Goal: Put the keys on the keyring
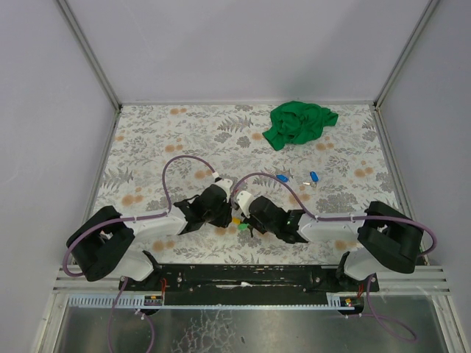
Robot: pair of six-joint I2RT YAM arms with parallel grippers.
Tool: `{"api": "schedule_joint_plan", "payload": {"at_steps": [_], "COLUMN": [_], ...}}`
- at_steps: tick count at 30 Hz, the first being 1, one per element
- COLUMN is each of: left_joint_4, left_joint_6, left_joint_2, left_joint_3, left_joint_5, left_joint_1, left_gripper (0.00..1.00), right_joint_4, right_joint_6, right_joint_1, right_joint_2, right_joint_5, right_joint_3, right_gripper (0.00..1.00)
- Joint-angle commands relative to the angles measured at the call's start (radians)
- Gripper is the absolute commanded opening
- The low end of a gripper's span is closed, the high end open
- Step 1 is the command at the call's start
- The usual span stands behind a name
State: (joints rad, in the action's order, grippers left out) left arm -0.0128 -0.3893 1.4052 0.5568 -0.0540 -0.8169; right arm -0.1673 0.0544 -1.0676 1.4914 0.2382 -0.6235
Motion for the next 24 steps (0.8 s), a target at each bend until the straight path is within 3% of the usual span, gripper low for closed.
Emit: {"api": "schedule_joint_plan", "payload": {"at_steps": [1,19,24], "left_joint_4": [-0.004,-0.003,-0.001], "left_joint_6": [-0.004,-0.002,-0.002], "left_joint_2": [0.014,0.014,0.016], "left_joint_3": [0.006,0.006,0.008], "left_joint_5": [0.007,0.017,0.022], "left_joint_1": [0.008,0.007,0.008], "left_gripper": [0.34,0.34,0.34], "right_joint_4": [0.003,0.105,0.116], "right_joint_6": [-0.058,-0.172,-0.179], "right_joint_1": [0.014,0.029,0.030], "right_joint_2": [-0.043,0.042,0.046], "right_joint_5": [-0.049,-0.027,-0.039], "right_joint_3": [-0.032,-0.123,-0.134], "right_gripper": [0.16,0.14,0.18]}}
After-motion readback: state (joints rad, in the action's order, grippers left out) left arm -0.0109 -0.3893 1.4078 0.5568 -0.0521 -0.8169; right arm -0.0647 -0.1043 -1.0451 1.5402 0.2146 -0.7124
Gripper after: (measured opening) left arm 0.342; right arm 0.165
